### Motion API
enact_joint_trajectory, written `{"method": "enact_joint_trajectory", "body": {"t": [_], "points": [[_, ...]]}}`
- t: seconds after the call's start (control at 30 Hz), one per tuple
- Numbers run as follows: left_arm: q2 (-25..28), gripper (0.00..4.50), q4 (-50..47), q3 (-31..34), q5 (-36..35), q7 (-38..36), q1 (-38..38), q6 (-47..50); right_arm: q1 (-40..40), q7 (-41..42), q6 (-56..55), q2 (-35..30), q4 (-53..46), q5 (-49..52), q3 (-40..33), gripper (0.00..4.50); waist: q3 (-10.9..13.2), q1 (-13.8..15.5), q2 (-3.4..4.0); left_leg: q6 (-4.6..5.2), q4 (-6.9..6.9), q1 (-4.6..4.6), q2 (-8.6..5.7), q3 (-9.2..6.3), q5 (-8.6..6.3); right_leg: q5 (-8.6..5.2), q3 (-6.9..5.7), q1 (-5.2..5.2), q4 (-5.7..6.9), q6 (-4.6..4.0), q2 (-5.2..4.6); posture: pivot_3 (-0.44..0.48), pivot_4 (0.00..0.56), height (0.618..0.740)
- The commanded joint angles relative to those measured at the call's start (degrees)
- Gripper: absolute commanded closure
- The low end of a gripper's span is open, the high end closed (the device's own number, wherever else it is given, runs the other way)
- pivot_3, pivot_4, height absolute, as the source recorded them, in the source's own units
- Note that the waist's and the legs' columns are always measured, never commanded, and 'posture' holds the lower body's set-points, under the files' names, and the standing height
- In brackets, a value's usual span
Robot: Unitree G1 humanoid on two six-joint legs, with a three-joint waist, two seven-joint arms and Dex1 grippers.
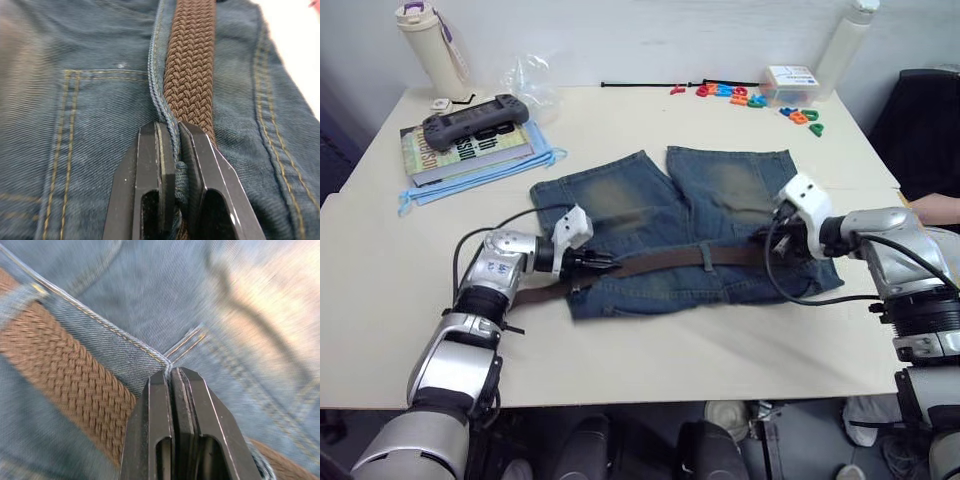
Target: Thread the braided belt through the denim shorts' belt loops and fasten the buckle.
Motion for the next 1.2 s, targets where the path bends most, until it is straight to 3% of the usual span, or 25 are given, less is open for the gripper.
{"method": "enact_joint_trajectory", "body": {"t": [0.03, 0.13, 0.27, 0.47, 0.57, 0.73, 0.93, 1.0, 1.07, 1.1, 1.2], "points": [[3.1, 4.44, 2.8, 2.6, 3.5, 7.0, -3.7, -9.1, 0.7, -6.0, 1.1, 0.3, -6.1, 1.7, -6.9, 4.50, 0.0, 0.0, -0.02, 0.00, -0.01, -0.03, 0.01, 0.03, 0.00, 0.00, 0.02, -0.05, 0.00, 0.00, 0.02, 0.000, 0.150, 0.684], [3.7, 4.44, 2.3, 3.5, 4.8, 10.7, -4.3, -16.0, 3.0, -10.1, -1.6, 1.5, -9.5, 1.8, -9.0, 4.50, 0.0, 0.1, -0.02, 0.00, -0.02, -0.14, 0.00, 0.20, 0.00, 0.01, 0.03, -0.15, -0.03, 0.01, 0.02, 0.000, 0.150, 0.684], [5.4, 4.44, -6.2, 5.9, 2.6, 10.7, 1.4, -23.9, 10.0, -11.5, -5.7, 2.4, -20.2, 3.3, -10.6, 4.50, 0.0, 0.2, 0.00, 0.02, -0.06, -0.17, 0.00, 0.30, -0.02, 0.02, 0.07, -0.20, -0.09, 0.03, 0.02, 0.000, 0.150, 0.684], [11.0, 4.44, -38.3, 8.3, -7.1, 3.9, 24.0, -19.3, 23.2, -7.7, -8.2, -3.1, -34.7, 4.2, -11.4, 4.50, 0.1, -0.4, 0.14, 0.08, -0.10, -0.09, 0.08, 0.19, -0.17, 0.02, 0.44, -0.30, -0.09, 0.04, 0.05, 0.000, 0.150, 0.684], [14.4, 4.44, -50.6, 9.5, -7.7, 4.1, 36.0, -18.7, 31.5, -4.8, -10.0, -7.8, -39.0, 3.3, -12.2, 4.50, 0.2, -0.2, 0.21, 0.14, -0.02, -0.01, 0.09, 0.20, -0.23, 0.05, 0.57, -0.27, -0.09, 0.09, 0.07, 0.000, 0.150, 0.684], [15.8, 4.44, -57.5, 9.9, -3.3, 7.4, 45.5, -20.4, 39.4, -3.1, -4.6, -14.0, -41.7, 3.0, -10.8, 4.50, 0.2, 0.6, 0.32, 0.28, 0.14, 0.13, 0.13, 0.36, -0.54, 0.08, 0.80, -0.22, -0.10, 0.14, 0.07, 0.000, 0.150, 0.684], [17.0, 4.44, -58.1, 8.5, 0.6, 8.7, 49.3, -21.5, 40.8, -2.9, -0.1, -16.8, -41.9, 3.6, -9.3, 4.50, 0.2, 0.7, 0.33, 0.32, 0.15, 0.16, 0.19, 0.52, -0.70, 0.09, 0.95, -0.24, -0.12, 0.16, 0.12, 0.000, 0.150, 0.684], [17.8, 4.46, -58.1, 8.0, 0.6, 8.3, 50.3, -20.9, 41.3, -2.7, -0.7, -17.4, -41.7, 3.4, -9.5, 3.73, 0.2, 0.7, 0.33, 0.32, 0.15, 0.16, 0.19, 0.54, -0.70, 0.10, 0.96, -0.24, -0.13, 0.17, 0.12, 0.000, 0.150, 0.684], [18.4, 3.43, -58.5, 7.6, -0.1, 7.9, 51.2, -20.1, 42.0, -1.8, -0.3, -17.8, -42.2, 4.7, -10.5, 3.05, 0.2, 0.7, 0.33, 0.32, 0.15, 0.16, 0.21, 0.56, -0.72, 0.10, 0.98, -0.25, -0.14, 0.17, 0.13, 0.000, 0.150, 0.684], [18.8, 3.15, -59.2, 7.4, -0.7, 7.6, 51.5, -19.3, 42.2, -1.3, 0.5, -18.0, -42.8, 6.0, -11.7, 2.63, 0.2, 0.6, 0.34, 0.31, 0.14, 0.17, 0.22, 0.58, -0.74, 0.09, 0.99, -0.25, -0.14, 0.17, 0.14, 0.000, 0.150, 0.684], [19.2, 1.75, -62.2, 7.4, -3.6, 7.0, 52.2, -15.7, 41.8, 0.7, 3.0, -18.2, -44.5, 10.3, -15.4, 1.12, 0.3, 0.8, 0.43, 0.30, 0.17, 0.16, 0.27, 0.60, -0.75, 0.10, 1.02, -0.26, -0.14, 0.17, 0.18, 0.000, 0.150, 0.684]]}}
